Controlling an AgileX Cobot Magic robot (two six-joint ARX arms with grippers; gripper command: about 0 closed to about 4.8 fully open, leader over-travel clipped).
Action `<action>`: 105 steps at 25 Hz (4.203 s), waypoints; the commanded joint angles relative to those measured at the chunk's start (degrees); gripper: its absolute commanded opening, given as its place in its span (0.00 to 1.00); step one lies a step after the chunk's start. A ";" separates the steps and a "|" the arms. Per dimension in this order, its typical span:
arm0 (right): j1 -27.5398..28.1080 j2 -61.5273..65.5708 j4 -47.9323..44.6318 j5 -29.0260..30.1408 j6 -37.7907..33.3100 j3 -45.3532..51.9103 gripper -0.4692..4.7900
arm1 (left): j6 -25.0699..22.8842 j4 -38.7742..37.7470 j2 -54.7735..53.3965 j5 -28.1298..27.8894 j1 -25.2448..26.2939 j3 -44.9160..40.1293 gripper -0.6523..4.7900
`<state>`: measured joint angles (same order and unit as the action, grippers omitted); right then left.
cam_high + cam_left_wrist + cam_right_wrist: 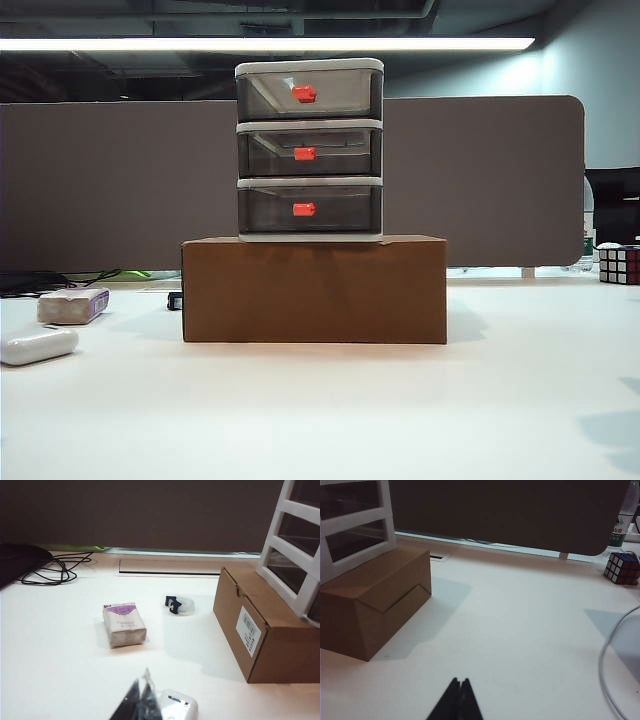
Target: Open the third layer of the drawer on the table, pick up the earphone case on the table and put it in, and finally close the drawer.
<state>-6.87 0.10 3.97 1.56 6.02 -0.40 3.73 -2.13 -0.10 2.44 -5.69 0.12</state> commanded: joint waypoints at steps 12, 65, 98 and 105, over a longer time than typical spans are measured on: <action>-0.09 -0.13 -0.96 5.25 -6.10 0.35 0.08 | 7.45 1.25 -0.02 12.17 -0.02 0.31 0.11; -18.03 37.83 -21.81 18.08 -8.96 -13.57 0.08 | 6.10 58.07 -89.09 -30.53 -47.25 25.33 0.36; -17.97 38.03 -21.81 18.10 -8.55 -13.57 0.08 | 4.61 62.12 -99.01 -38.18 -47.06 34.34 0.41; -17.97 38.03 -21.81 18.10 -8.55 -13.57 0.08 | 4.61 62.18 -99.91 -36.09 -47.04 34.45 0.41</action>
<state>-24.80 38.22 -16.88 19.57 -2.70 -13.78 8.58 59.37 -99.72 -35.00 -52.90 34.24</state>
